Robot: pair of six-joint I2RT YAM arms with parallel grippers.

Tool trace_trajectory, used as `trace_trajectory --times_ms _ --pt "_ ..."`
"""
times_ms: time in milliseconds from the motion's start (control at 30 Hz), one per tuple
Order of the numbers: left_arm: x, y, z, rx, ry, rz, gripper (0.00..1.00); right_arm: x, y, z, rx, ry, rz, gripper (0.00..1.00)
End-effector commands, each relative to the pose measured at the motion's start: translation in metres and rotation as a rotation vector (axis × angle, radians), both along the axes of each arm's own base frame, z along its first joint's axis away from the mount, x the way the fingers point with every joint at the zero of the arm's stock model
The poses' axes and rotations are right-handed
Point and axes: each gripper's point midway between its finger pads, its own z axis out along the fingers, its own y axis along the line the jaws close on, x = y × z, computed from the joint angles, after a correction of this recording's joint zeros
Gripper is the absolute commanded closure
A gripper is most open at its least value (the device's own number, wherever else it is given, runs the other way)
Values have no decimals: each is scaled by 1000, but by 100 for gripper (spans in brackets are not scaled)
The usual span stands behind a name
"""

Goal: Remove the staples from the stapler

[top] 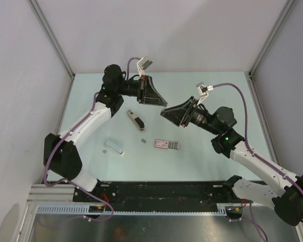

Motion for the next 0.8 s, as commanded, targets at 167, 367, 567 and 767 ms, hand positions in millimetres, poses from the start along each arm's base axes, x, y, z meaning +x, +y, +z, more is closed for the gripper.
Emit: trace_trajectory --times_ms 167,367,567,767 --pt "-3 5 8 -28 -26 13 86 1 5 38 128 -45 7 63" --pt "-1 7 6 -28 -24 26 86 3 5 39 134 -41 -10 71" --pt "1 9 4 -29 -29 38 85 3 -1 33 98 -35 -47 80" --pt "1 11 -1 -34 -58 63 58 5 -9 21 48 -4 -77 85"
